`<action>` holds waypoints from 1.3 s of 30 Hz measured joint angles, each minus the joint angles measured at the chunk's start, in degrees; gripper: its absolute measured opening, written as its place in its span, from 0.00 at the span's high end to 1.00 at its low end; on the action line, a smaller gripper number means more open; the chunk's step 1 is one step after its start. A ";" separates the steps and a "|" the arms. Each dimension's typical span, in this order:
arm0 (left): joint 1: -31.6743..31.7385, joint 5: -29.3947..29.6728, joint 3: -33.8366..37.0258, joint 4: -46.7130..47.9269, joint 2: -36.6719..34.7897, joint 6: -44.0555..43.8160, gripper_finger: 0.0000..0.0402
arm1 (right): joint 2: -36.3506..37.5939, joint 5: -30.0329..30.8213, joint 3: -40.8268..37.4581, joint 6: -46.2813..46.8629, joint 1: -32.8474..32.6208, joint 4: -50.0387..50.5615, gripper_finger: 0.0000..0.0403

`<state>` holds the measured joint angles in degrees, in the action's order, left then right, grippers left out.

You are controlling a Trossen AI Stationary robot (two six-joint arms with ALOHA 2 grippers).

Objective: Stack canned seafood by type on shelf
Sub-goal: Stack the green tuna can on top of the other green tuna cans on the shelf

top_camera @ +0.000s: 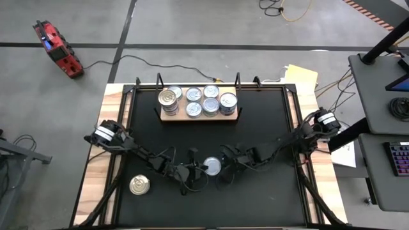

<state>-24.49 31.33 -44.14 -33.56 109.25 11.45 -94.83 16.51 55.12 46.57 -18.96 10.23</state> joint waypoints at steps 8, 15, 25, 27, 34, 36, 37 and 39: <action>0.00 -0.37 0.42 0.02 0.33 -2.71 1.00 | 0.66 -0.68 -1.19 3.35 1.30 -2.30 0.97; -0.34 -0.76 1.26 -0.32 0.28 -5.31 1.00 | 1.51 -8.07 -1.19 6.10 2.31 -2.16 0.92; -0.59 -1.71 2.44 -1.67 0.22 -6.17 1.00 | 1.28 -7.87 -1.30 9.00 2.52 -3.75 0.56; -0.59 -1.88 2.88 -2.44 0.22 -6.35 1.00 | 1.27 -6.99 -1.30 9.02 2.66 -3.79 0.49; -0.61 -2.40 4.24 -5.13 0.24 -6.67 1.00 | 1.18 -5.78 -2.65 10.95 3.17 -5.33 0.33; -0.61 -2.40 4.26 -5.19 0.26 -6.77 1.00 | 1.18 -5.80 -3.39 11.14 3.16 -7.90 0.32; -0.61 -2.40 4.26 -5.19 0.26 -6.93 1.00 | 1.18 -5.84 -4.00 11.33 3.17 -9.66 0.32; -0.61 -2.41 4.26 -5.21 0.28 -7.45 1.00 | 1.18 -5.94 -5.65 12.23 3.15 -13.11 0.32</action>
<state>-25.10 28.93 -39.88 -38.76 109.54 4.00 -93.65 10.57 49.47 58.80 -15.81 -2.88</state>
